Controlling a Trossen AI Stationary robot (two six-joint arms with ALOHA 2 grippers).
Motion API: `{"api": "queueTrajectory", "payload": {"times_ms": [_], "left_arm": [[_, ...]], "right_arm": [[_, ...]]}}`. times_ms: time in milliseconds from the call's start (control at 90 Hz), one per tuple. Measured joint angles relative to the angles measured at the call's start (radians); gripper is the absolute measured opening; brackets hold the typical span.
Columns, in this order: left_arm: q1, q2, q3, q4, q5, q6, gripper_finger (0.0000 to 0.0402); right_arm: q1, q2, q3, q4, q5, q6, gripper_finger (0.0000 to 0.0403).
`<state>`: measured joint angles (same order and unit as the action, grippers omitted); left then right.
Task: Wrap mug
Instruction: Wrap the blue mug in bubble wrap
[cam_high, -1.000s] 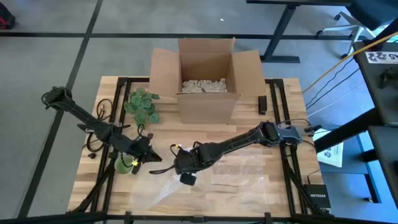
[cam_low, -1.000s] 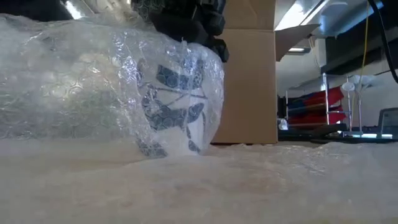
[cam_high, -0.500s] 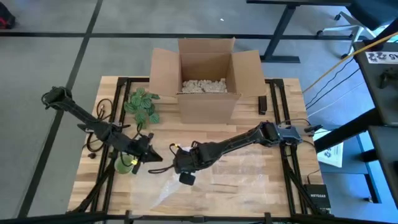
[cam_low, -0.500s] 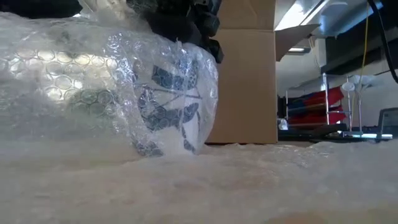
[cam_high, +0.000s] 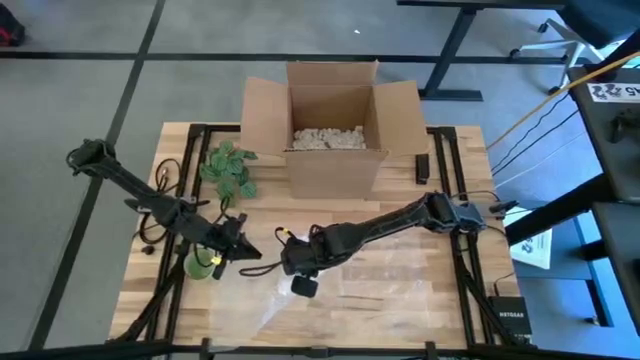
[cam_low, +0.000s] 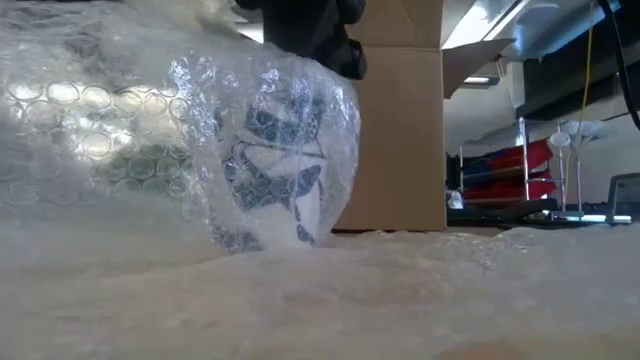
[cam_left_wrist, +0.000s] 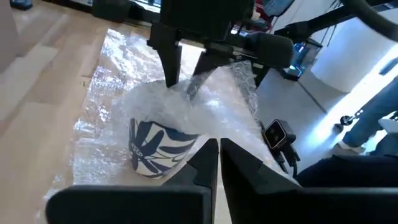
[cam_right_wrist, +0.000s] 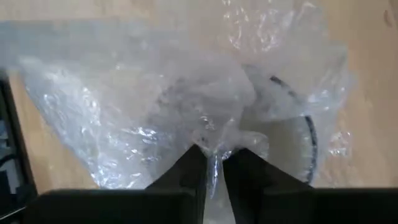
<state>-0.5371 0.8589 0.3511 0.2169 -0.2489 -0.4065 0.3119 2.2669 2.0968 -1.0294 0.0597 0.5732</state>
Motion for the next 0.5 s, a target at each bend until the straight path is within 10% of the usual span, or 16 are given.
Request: {"api": "queueTrajectory", "payload": {"times_ms": [500], "left_arm": [[0.009,0.0,0.0,-0.028,0.0,0.016,0.0]], "right_arm": [[0.001,-0.01,0.034,-0.062,-0.038,-0.013,0.0035]]}}
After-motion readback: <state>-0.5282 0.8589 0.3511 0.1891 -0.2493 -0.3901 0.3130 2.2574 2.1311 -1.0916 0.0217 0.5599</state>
